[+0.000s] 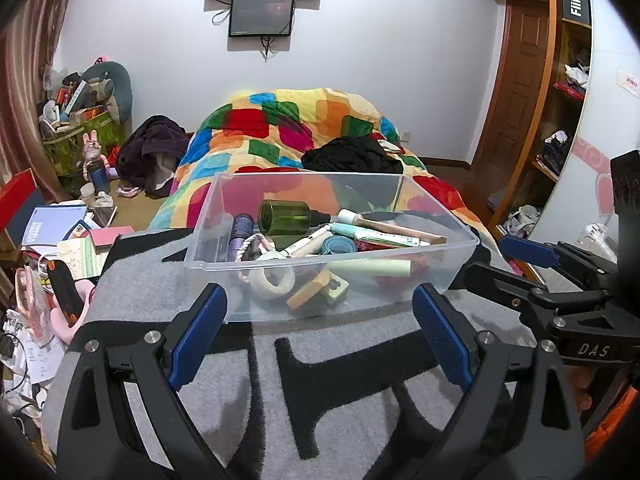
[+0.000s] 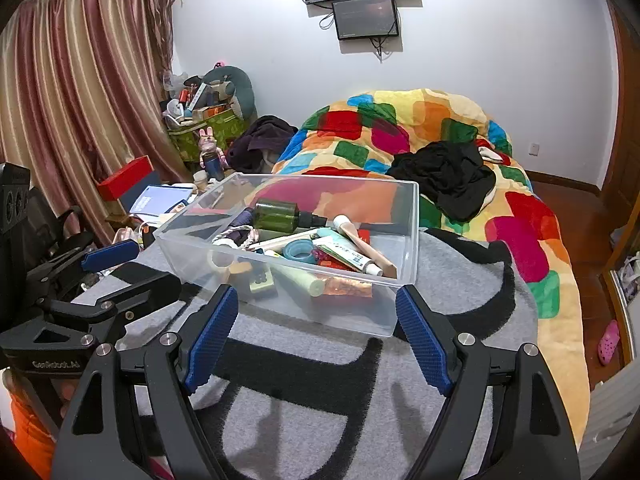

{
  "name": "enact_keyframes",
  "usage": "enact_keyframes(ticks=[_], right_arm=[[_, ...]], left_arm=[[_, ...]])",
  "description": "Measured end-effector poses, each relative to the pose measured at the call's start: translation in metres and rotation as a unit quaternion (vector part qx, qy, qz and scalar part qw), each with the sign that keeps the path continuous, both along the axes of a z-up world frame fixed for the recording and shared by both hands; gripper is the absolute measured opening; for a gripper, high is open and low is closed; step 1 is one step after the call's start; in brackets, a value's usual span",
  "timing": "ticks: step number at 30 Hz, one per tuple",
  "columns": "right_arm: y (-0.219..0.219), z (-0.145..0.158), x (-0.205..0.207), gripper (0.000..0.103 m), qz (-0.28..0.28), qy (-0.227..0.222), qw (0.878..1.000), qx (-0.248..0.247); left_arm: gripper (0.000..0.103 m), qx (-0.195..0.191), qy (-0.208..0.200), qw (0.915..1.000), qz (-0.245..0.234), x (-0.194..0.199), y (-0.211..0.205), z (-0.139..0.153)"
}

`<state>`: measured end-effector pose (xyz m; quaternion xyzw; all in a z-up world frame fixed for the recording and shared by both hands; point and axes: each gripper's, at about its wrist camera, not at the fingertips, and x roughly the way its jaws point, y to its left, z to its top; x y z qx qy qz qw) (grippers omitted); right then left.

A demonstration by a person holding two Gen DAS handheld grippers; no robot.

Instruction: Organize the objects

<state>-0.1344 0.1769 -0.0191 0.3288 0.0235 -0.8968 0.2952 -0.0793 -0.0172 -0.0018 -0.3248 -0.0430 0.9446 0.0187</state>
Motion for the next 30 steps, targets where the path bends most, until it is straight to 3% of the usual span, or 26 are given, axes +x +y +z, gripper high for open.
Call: enact_keyframes(ticks=[18, 30], right_arm=[[0.0022, 0.0017, -0.0004, 0.080, -0.002, 0.002, 1.000, -0.001], [-0.0010, 0.0000, 0.0006, 0.081, 0.003, -0.003, 1.000, 0.002]], left_arm=[[0.095, 0.001, 0.003, 1.0000, -0.002, 0.0018, 0.0017, 0.0000], [0.095, 0.027, -0.018, 0.9994, -0.014, -0.0023, 0.0020, -0.0032]])
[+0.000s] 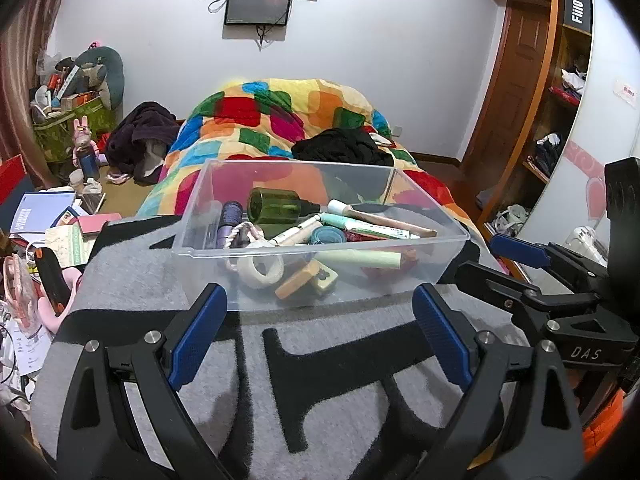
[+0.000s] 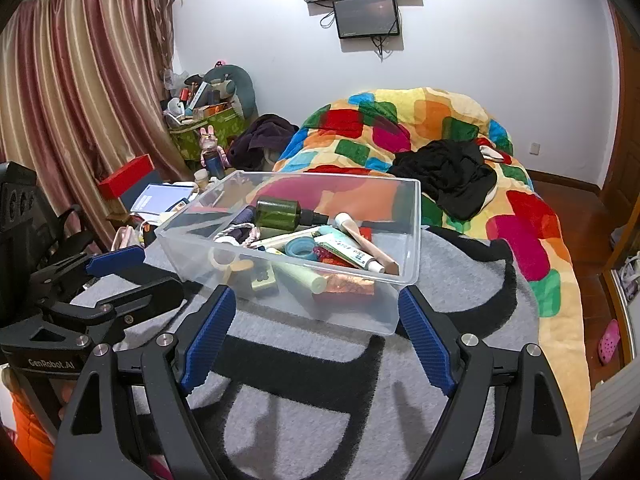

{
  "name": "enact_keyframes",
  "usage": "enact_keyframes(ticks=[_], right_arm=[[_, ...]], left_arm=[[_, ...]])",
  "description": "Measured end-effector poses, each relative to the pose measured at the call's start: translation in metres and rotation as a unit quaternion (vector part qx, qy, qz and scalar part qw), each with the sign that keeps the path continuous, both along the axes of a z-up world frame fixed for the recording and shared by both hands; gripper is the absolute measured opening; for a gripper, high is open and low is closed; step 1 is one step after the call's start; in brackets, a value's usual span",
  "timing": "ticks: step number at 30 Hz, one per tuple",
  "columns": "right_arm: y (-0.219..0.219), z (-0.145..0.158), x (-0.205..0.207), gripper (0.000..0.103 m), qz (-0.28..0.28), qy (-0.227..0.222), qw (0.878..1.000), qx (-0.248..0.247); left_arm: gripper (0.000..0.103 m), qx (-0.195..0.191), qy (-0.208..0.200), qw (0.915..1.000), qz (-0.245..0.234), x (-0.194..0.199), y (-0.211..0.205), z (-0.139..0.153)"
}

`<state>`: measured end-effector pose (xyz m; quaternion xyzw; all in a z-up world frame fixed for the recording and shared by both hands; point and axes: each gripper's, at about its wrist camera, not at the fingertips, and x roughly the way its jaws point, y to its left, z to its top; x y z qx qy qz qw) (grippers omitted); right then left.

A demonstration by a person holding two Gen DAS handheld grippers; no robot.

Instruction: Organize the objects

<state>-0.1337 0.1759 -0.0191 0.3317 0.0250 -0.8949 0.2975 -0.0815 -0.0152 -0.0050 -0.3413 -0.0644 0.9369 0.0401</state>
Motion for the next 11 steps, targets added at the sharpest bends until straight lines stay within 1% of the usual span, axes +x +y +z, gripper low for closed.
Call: enact_keyframes(ticks=[3, 11], right_arm=[[-0.0010, -0.0016, -0.0001, 0.082, 0.001, -0.003, 1.000, 0.001], [-0.0024, -0.0043, 0.0003, 0.082, 0.001, -0.008, 1.000, 0.001]], left_arm=[[0.095, 0.001, -0.001, 1.0000, 0.000, -0.0005, 0.0000, -0.0014], [0.095, -0.013, 0.016, 0.9998, 0.008, 0.0050, 0.0007, 0.0050]])
